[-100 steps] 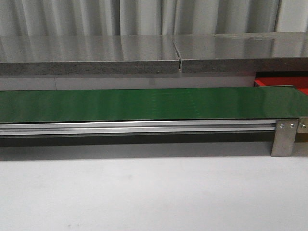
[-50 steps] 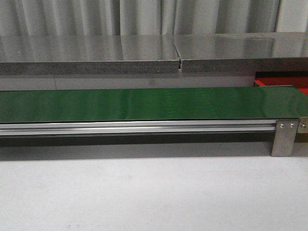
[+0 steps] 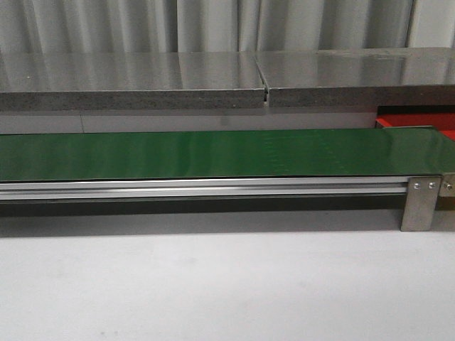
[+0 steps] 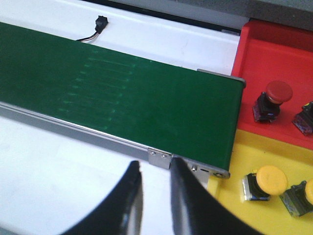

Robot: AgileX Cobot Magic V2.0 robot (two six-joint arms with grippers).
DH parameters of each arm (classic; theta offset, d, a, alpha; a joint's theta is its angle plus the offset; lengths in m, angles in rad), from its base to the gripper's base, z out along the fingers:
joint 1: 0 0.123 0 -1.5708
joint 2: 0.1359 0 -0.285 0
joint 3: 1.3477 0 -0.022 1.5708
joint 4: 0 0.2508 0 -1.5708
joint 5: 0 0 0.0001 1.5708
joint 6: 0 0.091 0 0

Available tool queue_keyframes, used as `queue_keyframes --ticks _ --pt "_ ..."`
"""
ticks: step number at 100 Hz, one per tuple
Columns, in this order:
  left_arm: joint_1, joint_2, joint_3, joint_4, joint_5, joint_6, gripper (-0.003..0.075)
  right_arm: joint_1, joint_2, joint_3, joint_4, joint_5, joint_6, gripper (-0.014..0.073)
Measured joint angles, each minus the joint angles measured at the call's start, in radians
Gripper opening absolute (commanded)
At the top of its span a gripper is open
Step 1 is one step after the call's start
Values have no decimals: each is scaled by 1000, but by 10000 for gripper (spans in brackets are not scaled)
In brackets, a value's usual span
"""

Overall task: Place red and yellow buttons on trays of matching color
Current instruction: 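Move the left gripper down over a red button on the table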

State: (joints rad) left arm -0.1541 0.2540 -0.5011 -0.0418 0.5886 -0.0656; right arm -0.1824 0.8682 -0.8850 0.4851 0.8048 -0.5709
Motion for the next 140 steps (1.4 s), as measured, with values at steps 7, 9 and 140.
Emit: queue_keyframes --ticks 7,9,140 --pt "0 0 0 0 0 0 -19 0 -46 30 0 0 0 -65" --pt "0 0 0 0 0 0 -19 0 -58 37 0 -2 0 -68" --pt "0 0 2 4 0 0 617 0 -116 60 0 -2 -2 -68"
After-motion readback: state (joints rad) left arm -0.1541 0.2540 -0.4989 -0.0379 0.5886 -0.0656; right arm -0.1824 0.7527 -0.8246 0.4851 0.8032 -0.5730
